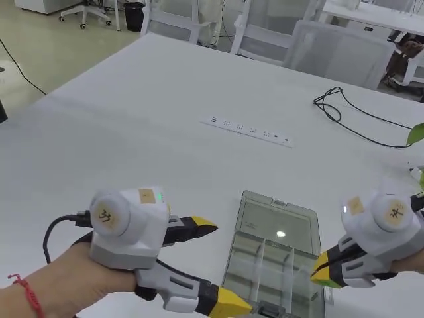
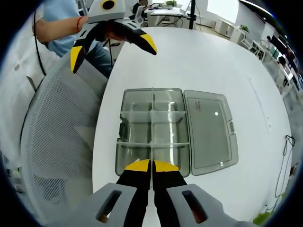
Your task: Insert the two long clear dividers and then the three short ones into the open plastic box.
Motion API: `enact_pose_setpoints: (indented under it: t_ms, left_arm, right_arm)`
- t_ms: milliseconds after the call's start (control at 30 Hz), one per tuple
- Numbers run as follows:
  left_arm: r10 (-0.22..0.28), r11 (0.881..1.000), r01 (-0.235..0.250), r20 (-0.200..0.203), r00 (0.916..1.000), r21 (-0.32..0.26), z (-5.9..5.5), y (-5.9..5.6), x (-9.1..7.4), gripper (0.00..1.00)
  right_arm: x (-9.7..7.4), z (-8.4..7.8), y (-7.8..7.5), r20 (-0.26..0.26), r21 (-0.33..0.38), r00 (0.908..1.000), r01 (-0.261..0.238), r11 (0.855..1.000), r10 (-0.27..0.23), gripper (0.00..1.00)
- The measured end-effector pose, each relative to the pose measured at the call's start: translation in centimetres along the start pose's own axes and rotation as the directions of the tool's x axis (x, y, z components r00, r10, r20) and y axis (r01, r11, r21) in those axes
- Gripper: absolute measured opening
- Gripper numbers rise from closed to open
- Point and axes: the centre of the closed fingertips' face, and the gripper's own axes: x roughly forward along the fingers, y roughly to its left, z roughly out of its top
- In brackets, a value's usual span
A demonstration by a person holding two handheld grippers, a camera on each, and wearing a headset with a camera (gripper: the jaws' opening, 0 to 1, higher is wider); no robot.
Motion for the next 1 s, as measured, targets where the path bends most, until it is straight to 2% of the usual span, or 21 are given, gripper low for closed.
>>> enact_pose_setpoints:
  t_ms: [433,833,1000]
  left_arm:
    - [0.003,1.0,-0.003,-0.008,1.0,-0.003,-0.3,0.0,-0.1,0.86]
    - [0.006,1.0,-0.006,-0.005,1.0,-0.002,-0.4,0.0,-0.3,0.86]
    - [0.007,1.0,-0.007,-0.003,1.0,-0.003,-0.4,0.1,-0.3,0.86]
  right_arm:
    - [1.1,-0.4,-0.1,0.02,-0.015,0.9997,0.015,1.0,-0.015,0.02]
    - [2.9,-1.2,-0.1,-0.025,-0.049,0.9992,0.03,0.998,-0.031,0.03]
    - [2.9,-1.3,-0.2,-0.028,-0.044,0.999,0.033,0.998,-0.034,0.03]
